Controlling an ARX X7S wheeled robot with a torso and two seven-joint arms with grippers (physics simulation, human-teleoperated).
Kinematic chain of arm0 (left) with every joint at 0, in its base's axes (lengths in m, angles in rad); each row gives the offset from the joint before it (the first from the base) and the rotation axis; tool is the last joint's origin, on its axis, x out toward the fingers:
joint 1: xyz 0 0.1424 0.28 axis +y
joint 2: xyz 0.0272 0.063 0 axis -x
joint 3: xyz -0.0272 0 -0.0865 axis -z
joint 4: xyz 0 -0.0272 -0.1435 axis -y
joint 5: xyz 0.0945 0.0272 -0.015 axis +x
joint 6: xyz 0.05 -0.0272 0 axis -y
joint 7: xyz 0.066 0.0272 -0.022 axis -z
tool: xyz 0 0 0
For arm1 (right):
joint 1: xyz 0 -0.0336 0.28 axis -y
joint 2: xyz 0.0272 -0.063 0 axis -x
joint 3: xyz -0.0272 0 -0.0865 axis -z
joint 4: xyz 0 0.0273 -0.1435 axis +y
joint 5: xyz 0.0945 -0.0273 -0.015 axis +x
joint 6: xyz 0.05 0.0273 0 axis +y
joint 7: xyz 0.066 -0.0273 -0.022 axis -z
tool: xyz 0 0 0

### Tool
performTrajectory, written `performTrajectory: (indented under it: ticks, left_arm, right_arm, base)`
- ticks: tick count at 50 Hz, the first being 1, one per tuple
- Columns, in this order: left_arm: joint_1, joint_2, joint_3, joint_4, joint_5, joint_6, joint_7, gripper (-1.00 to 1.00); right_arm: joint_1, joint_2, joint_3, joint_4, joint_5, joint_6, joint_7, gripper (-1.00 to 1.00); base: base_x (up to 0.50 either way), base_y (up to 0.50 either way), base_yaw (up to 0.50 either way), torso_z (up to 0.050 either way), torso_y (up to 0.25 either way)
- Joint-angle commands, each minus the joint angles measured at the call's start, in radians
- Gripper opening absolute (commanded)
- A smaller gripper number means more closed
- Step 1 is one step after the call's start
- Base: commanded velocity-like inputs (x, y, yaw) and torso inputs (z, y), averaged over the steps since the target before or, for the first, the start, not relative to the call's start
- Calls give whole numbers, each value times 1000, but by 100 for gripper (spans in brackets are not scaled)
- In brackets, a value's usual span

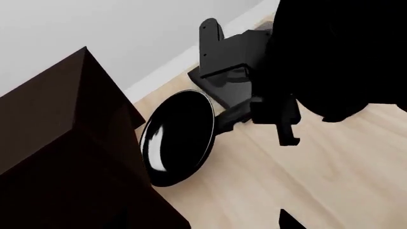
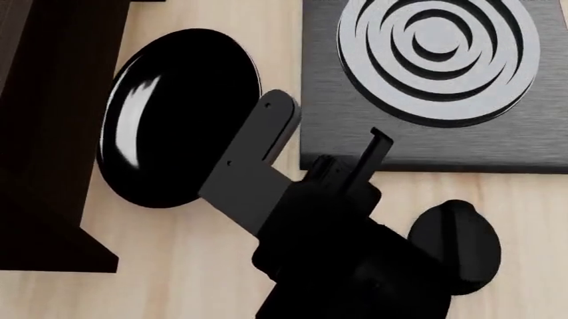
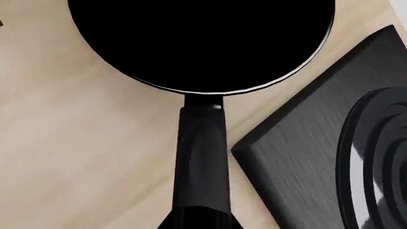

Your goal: Put the frying pan under the cabinet shelf.

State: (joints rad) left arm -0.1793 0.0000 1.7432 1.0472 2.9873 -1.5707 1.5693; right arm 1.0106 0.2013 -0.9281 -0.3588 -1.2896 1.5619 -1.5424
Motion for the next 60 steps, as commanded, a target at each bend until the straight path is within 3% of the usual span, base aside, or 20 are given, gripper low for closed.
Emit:
performTrajectory:
  ticks: [1, 7, 18, 29, 38, 51, 60]
  left_arm:
    - [3, 0, -3, 0, -1, 0, 0, 100]
    - [-13, 0, -36, 0, -30, 0, 1, 100]
    - [-15, 0, -65, 0, -45, 0, 1, 100]
    - [17, 0, -36, 0, 13, 0, 0, 100]
    - [-49, 0, -196, 0, -160, 0, 1, 100]
    - [-78, 0, -315, 0, -269, 0, 1, 100]
    - [-82, 0, -369, 0, -313, 0, 1, 100]
  right_arm:
    - [-28, -69, -40, 30, 83, 9, -28, -100]
    - [-22, -113, -12, 60, 108, 6, -26, -100]
    - [-10, -196, 152, 162, 302, -87, 110, -100]
    - [45, -198, 275, 341, 800, -230, 507, -100]
    - [92, -198, 259, 557, 1141, -400, 751, -100]
    - [268, -200, 3, 896, 1637, -661, 1004, -100]
    - [470, -201, -511, 1120, 2247, -986, 1156, -100]
  base:
    - [0, 0, 0, 0, 0]
    - [0, 2, 3, 0, 0]
    - [0, 1, 2, 0, 0]
    - [0, 1, 1, 0, 0]
    - [1, 1, 2, 0, 0]
    - [2, 3, 5, 0, -2]
    - [10, 5, 15, 0, -15]
